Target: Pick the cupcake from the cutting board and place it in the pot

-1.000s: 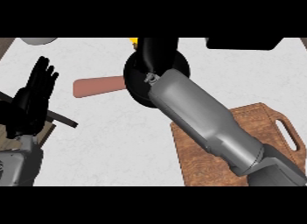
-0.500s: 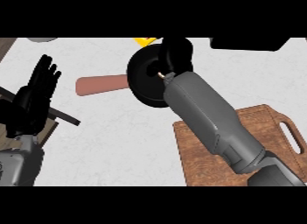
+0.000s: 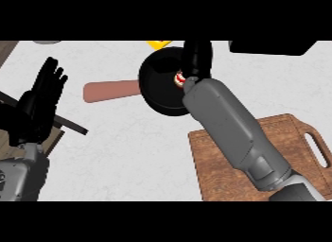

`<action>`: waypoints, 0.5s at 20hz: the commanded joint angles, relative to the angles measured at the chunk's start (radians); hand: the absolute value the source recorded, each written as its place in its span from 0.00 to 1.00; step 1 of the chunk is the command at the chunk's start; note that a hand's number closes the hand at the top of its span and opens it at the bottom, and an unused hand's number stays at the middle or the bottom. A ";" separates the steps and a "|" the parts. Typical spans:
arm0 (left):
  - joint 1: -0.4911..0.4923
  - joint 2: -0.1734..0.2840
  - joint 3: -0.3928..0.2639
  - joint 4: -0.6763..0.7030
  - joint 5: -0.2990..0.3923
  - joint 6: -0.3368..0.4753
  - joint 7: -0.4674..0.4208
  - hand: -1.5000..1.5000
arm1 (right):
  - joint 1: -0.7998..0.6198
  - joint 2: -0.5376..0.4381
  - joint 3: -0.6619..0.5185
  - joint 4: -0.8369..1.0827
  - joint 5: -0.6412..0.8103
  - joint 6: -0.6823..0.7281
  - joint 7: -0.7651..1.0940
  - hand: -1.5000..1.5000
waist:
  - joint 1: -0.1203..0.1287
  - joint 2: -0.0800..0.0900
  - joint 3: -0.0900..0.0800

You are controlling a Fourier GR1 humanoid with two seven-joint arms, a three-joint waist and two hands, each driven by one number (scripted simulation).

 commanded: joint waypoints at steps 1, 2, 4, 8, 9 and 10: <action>-0.008 0.005 0.013 -0.004 -0.015 0.018 0.006 0.50 | -0.014 0.000 -0.097 -0.033 -0.107 -0.021 -0.123 0.00 | -0.029 -0.011 0.002; 0.020 0.040 0.048 -0.011 0.021 -0.027 -0.013 0.50 | 0.018 0.000 -0.103 -0.039 -0.146 -0.041 -0.170 0.00 | -0.022 -0.010 0.002; 0.051 -0.031 -0.025 -0.017 -0.047 0.031 -0.033 0.50 | 0.058 0.000 -0.074 -0.093 -0.206 -0.085 -0.203 0.00 | -0.028 -0.014 0.002; 0.039 0.018 0.043 -0.028 -0.012 0.008 0.000 0.50 | 0.185 -0.057 -0.155 -0.204 -0.234 0.072 -0.288 0.00 | -0.060 -0.021 0.002; 0.081 0.013 0.052 -0.023 0.009 -0.016 -0.041 0.50 | 0.230 -0.068 -0.146 -0.279 -0.244 0.097 -0.264 0.00 | -0.066 -0.024 0.001; 0.048 -0.005 0.044 0.016 -0.013 0.007 -0.037 0.50 | 0.264 -0.069 -0.120 -0.321 -0.222 0.110 -0.246 0.00 | -0.069 -0.024 0.001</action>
